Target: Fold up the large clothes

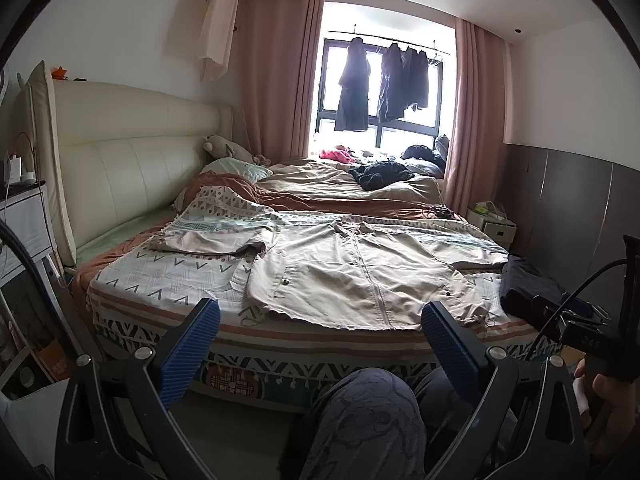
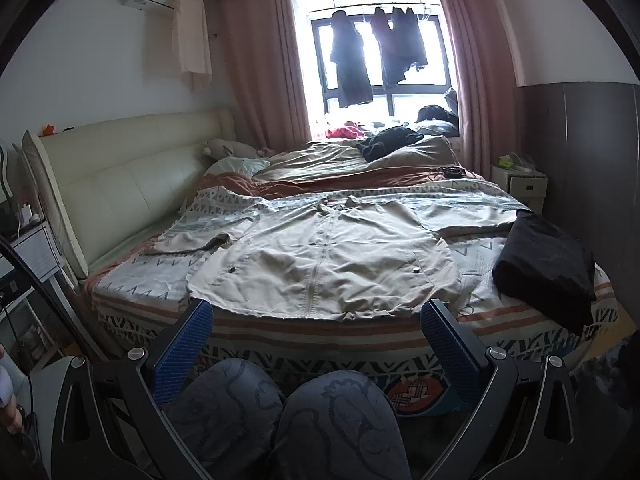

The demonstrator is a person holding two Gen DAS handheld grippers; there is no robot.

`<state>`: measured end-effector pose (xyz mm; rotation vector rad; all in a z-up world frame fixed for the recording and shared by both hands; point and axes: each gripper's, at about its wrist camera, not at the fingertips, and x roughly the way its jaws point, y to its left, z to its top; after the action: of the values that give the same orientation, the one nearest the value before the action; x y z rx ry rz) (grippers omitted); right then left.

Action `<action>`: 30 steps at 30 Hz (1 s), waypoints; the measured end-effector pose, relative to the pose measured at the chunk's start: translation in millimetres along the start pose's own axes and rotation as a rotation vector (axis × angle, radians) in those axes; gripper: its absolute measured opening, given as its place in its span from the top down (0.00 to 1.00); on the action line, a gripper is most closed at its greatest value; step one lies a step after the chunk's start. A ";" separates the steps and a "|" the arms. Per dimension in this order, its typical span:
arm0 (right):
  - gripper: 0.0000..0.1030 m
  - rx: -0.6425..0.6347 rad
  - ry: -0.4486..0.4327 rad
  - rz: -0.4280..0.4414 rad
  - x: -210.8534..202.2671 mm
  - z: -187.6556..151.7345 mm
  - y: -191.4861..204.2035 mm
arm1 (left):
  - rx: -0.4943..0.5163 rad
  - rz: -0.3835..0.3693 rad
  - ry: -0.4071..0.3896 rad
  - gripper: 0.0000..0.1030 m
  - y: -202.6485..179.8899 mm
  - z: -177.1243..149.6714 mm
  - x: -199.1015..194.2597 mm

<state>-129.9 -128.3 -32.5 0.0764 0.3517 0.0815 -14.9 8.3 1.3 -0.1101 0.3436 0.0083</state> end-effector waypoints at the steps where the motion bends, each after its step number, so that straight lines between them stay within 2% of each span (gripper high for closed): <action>1: 0.00 -0.004 0.005 -0.001 0.1 -0.3 0.8 | -0.002 0.000 0.002 0.00 0.5 0.0 1.6; 5: 0.00 -0.031 0.004 -0.015 -2.3 -0.5 3.8 | -0.002 -0.009 0.009 0.00 -0.3 -4.3 3.8; 30: 0.00 0.001 0.013 0.006 -3.1 -7.2 3.0 | 0.000 -0.022 0.026 0.00 2.6 -10.8 4.2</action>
<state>-135.4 -125.2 -37.9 0.0783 0.3648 0.0877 -14.6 9.6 -10.4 -0.1137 0.3682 -0.0145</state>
